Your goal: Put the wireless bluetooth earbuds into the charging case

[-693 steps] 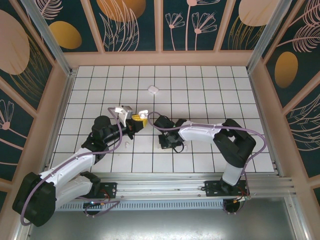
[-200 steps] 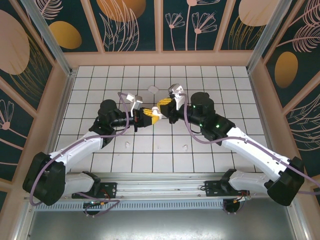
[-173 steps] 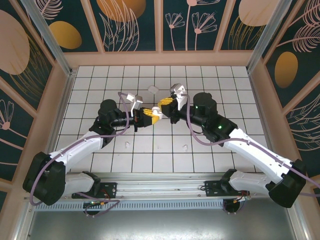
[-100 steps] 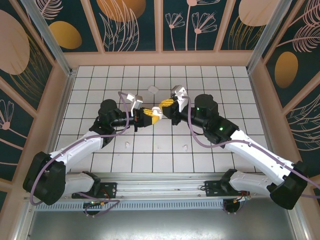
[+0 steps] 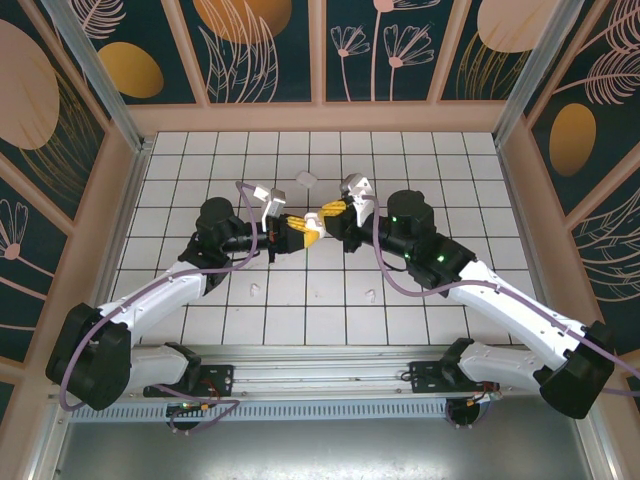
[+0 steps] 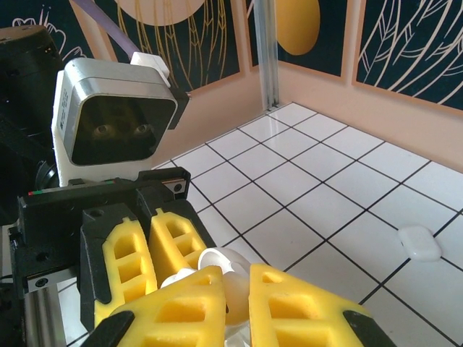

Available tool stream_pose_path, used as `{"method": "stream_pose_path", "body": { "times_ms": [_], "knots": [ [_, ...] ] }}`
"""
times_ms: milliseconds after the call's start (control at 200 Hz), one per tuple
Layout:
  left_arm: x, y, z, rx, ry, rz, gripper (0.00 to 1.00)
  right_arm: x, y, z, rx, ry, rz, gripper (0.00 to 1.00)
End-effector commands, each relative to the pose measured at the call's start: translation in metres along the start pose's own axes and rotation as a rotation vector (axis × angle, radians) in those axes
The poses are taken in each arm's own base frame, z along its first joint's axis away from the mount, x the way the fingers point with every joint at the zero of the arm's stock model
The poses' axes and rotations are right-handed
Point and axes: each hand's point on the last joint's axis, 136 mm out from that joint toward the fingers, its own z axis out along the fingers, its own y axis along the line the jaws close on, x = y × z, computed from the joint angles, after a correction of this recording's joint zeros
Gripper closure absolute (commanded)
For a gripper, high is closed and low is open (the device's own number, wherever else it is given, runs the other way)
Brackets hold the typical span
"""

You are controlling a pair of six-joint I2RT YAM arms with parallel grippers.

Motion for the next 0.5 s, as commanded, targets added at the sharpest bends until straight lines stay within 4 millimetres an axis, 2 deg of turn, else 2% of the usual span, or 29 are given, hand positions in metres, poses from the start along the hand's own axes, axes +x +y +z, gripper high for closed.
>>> {"method": "stream_pose_path", "body": {
  "times_ms": [0,495],
  "knots": [
    [-0.012,-0.004,0.001,0.02,-0.022,0.027,1.0,-0.003,0.003,0.002,-0.031,-0.022,-0.006,0.88],
    [-0.015,0.004,0.002,-0.013,-0.029,0.028,1.0,0.011,0.013,0.006,-0.091,0.033,0.01,0.88]
  ]
}}
